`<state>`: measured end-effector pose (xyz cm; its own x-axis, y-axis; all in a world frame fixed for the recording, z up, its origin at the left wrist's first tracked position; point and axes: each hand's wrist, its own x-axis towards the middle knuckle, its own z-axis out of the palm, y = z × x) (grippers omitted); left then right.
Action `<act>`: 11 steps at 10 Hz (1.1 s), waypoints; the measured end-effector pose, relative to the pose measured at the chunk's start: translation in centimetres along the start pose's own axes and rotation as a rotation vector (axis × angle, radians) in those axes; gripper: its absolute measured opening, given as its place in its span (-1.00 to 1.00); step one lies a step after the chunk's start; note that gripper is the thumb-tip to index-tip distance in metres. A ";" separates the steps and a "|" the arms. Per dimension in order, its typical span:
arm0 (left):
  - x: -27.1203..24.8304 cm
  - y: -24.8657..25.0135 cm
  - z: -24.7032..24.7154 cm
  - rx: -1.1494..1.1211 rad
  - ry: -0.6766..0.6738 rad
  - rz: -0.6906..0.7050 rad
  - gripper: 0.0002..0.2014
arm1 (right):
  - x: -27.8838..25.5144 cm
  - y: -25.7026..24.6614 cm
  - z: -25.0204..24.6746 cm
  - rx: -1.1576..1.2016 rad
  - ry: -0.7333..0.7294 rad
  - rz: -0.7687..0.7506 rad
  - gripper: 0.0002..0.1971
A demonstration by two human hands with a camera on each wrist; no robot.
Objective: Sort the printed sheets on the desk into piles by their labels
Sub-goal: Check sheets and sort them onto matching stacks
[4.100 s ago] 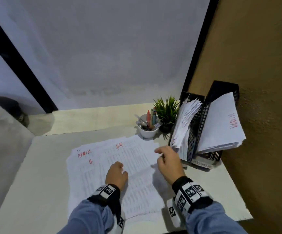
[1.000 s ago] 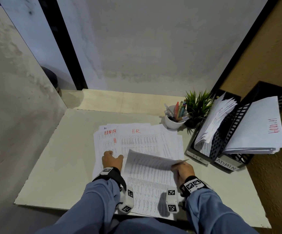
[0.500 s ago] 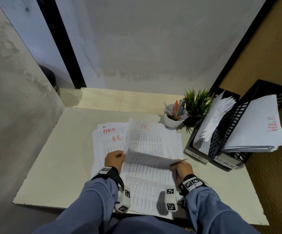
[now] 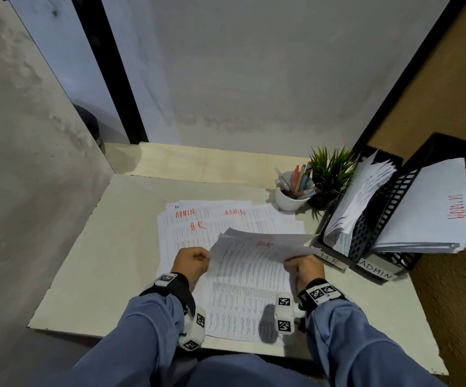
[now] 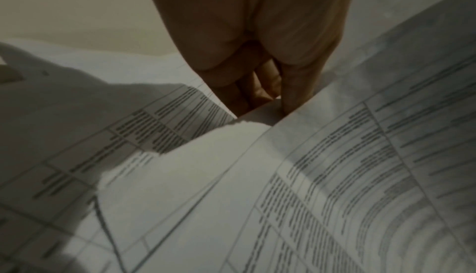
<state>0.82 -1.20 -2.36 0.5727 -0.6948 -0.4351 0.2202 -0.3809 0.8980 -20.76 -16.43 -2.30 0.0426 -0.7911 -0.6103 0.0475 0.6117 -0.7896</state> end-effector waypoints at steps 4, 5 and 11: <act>0.6 -1.0 -2.1 0.503 0.509 -0.306 -0.27 | 0.1 0.4 -1.9 -0.431 -0.033 0.049 -0.70; 0.6 -1.5 -2.8 0.503 0.511 -0.333 -0.14 | -0.2 0.3 -1.6 -0.474 -0.045 0.031 -0.71; 0.7 -1.2 -3.4 0.348 0.430 0.077 -0.84 | 0.5 0.1 -0.7 -0.372 0.035 0.172 -0.84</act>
<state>3.65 0.83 -3.47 0.8633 -0.4450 -0.2380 -0.0667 -0.5682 0.8202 -21.48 -16.78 -2.71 -0.0156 -0.6813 -0.7319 -0.3220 0.6964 -0.6414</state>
